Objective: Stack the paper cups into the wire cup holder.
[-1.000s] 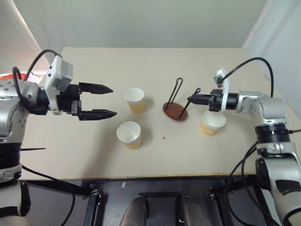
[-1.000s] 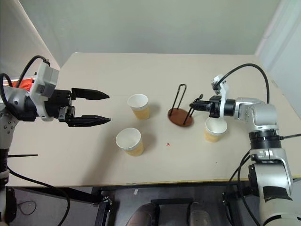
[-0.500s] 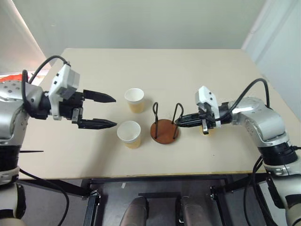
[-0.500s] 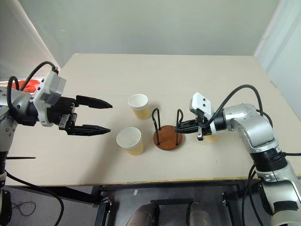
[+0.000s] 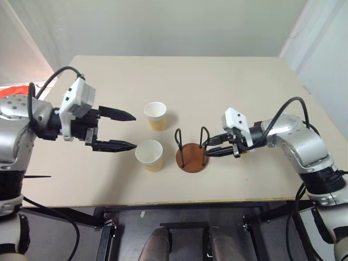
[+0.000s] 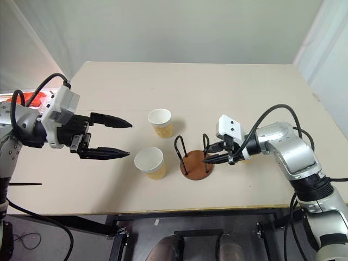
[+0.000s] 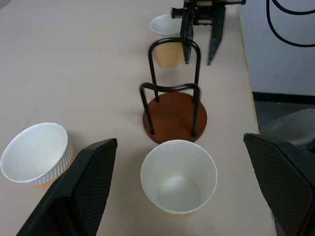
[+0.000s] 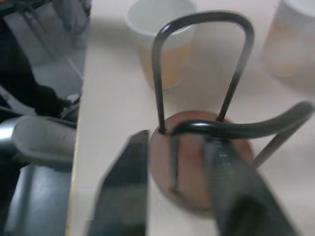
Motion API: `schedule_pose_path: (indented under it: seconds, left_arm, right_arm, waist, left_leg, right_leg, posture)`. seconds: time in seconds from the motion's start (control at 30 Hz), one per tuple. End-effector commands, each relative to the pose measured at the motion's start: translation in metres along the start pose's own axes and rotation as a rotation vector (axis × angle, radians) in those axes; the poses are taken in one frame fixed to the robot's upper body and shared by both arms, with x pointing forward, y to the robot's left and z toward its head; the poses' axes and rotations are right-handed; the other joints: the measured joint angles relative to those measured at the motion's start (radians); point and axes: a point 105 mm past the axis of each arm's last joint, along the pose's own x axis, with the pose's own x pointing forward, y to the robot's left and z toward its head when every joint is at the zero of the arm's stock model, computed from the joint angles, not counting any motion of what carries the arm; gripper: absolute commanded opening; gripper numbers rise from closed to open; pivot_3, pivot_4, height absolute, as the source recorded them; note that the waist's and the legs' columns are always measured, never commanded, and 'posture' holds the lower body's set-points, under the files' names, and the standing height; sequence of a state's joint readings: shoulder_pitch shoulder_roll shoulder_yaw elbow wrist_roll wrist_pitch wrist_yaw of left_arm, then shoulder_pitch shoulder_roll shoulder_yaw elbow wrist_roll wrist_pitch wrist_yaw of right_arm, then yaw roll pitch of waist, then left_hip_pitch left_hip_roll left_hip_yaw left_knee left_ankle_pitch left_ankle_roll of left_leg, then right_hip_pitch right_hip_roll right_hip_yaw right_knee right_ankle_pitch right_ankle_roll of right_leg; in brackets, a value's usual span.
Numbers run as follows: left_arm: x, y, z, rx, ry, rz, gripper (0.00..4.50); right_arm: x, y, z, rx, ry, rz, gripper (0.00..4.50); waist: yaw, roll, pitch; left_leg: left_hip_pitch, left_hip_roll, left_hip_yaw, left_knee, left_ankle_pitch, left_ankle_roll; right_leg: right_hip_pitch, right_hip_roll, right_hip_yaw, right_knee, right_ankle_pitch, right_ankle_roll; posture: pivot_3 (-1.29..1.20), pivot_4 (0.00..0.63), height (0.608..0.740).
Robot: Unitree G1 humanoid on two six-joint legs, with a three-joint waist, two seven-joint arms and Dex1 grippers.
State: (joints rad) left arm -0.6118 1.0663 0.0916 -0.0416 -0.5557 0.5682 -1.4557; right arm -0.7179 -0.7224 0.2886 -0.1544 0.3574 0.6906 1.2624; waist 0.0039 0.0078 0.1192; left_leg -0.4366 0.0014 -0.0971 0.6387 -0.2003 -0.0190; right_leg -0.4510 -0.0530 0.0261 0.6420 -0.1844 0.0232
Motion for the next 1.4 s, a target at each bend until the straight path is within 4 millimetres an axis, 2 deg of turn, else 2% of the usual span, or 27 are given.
schedule_pose_path:
  seconds: [0.03, 0.17, 0.2, 0.43, 0.53, 0.6, 0.67, 1.03, 1.13, 1.2, 1.4]
  left_arm:
    - [0.003, -0.001, 0.012, 0.051, -0.017, -0.012, 4.50]
    - [0.005, -0.001, 0.016, 0.067, -0.029, -0.024, 4.50]
    - [0.006, 0.000, 0.017, 0.072, -0.032, -0.026, 4.50]
    - [0.013, 0.000, 0.025, 0.106, -0.060, -0.059, 4.50]
    - [0.018, -0.003, 0.029, 0.129, -0.075, -0.080, 4.50]
    - [0.020, -0.008, 0.033, 0.147, -0.081, -0.100, 4.50]
    - [0.021, -0.010, 0.034, 0.155, -0.081, -0.107, 4.50]
    - [0.011, -0.017, 0.035, 0.169, -0.034, -0.081, 4.50]
    - [0.010, -0.019, 0.034, 0.163, -0.025, -0.070, 4.50]
    - [0.008, -0.019, 0.032, 0.155, -0.016, -0.060, 4.50]
    - [0.008, -0.018, 0.029, 0.143, -0.009, -0.039, 4.50]
  right_arm:
    - [-0.011, 0.004, 0.012, -0.073, 0.004, 0.013, 2.86]
    - [-0.031, 0.010, 0.014, -0.141, 0.054, 0.029, 4.23]
    - [-0.039, 0.008, 0.014, -0.172, 0.081, 0.013, 4.42]
    - [-0.092, -0.011, 0.027, -0.319, 0.222, -0.129, 4.42]
    - [-0.108, -0.022, 0.020, -0.316, 0.285, -0.184, 4.42]
    - [-0.110, -0.027, 0.000, -0.296, 0.368, -0.188, 4.42]
    - [-0.110, -0.028, -0.012, -0.284, 0.403, -0.180, 4.42]
    - [-0.089, -0.038, -0.052, -0.220, 0.465, -0.161, 4.42]
    - [-0.088, -0.043, -0.066, -0.188, 0.484, -0.175, 3.80]
    - [-0.088, -0.048, -0.069, -0.187, 0.483, -0.194, 3.11]
    - [-0.084, -0.044, -0.057, -0.194, 0.426, -0.147, 0.99]
  waist:
    - [0.000, 0.000, 0.000]
    - [0.002, 0.000, 0.000]
    - [0.002, 0.000, 0.000]
    - [0.002, -0.001, 0.000]
    - [0.002, -0.001, 0.000]
    - [0.002, -0.001, 0.000]
    - [0.002, -0.001, 0.000]
    - [0.001, -0.001, 0.000]
    - [0.001, -0.001, 0.000]
    - [0.003, -0.001, 0.000]
    - [0.002, -0.001, 0.000]
  left_leg:
    - [0.000, 0.000, 0.000, 0.000, 0.000, 0.000]
    - [0.000, 0.000, 0.000, 0.000, 0.000, 0.000]
    - [-0.001, 0.000, 0.000, 0.000, 0.000, 0.000]
    - [0.000, 0.000, 0.000, 0.000, 0.000, 0.000]
    - [0.000, 0.000, 0.000, 0.000, 0.000, 0.000]
    - [0.000, 0.000, 0.000, 0.000, 0.000, 0.000]
    - [0.000, 0.000, 0.000, 0.000, 0.000, 0.000]
    - [0.001, 0.001, 0.000, 0.000, -0.001, 0.001]
    - [0.001, 0.000, 0.000, 0.001, 0.000, 0.001]
    - [0.001, 0.000, 0.000, 0.001, 0.000, 0.001]
    - [0.001, 0.000, 0.000, 0.000, -0.001, 0.001]
  right_leg:
    - [0.000, 0.000, 0.000, 0.000, 0.000, 0.000]
    - [0.000, 0.000, 0.000, -0.001, 0.000, 0.000]
    - [0.000, 0.000, 0.000, -0.001, 0.000, 0.000]
    - [0.001, 0.000, 0.000, -0.001, 0.000, 0.000]
    - [0.001, 0.000, 0.000, -0.001, 0.000, 0.000]
    - [0.001, 0.000, 0.000, -0.002, 0.000, 0.000]
    - [0.001, 0.000, 0.000, -0.002, 0.000, 0.001]
    - [0.002, 0.000, 0.000, -0.002, 0.001, 0.004]
    - [0.002, 0.000, 0.000, -0.002, 0.001, 0.004]
    - [0.002, -0.001, 0.000, -0.002, 0.001, 0.004]
    - [0.002, -0.001, 0.000, -0.002, 0.001, 0.004]
  posture:
    - [0.00, 0.150, 0.740]
    - [0.00, 0.150, 0.740]
    - [0.00, 0.150, 0.740]
    - [0.00, 0.150, 0.740]
    - [0.00, 0.150, 0.740]
    - [0.00, 0.150, 0.740]
    - [0.00, 0.150, 0.740]
    - [0.00, 0.150, 0.740]
    - [0.00, 0.150, 0.740]
    - [0.00, 0.150, 0.740]
    - [0.00, 0.150, 0.740]
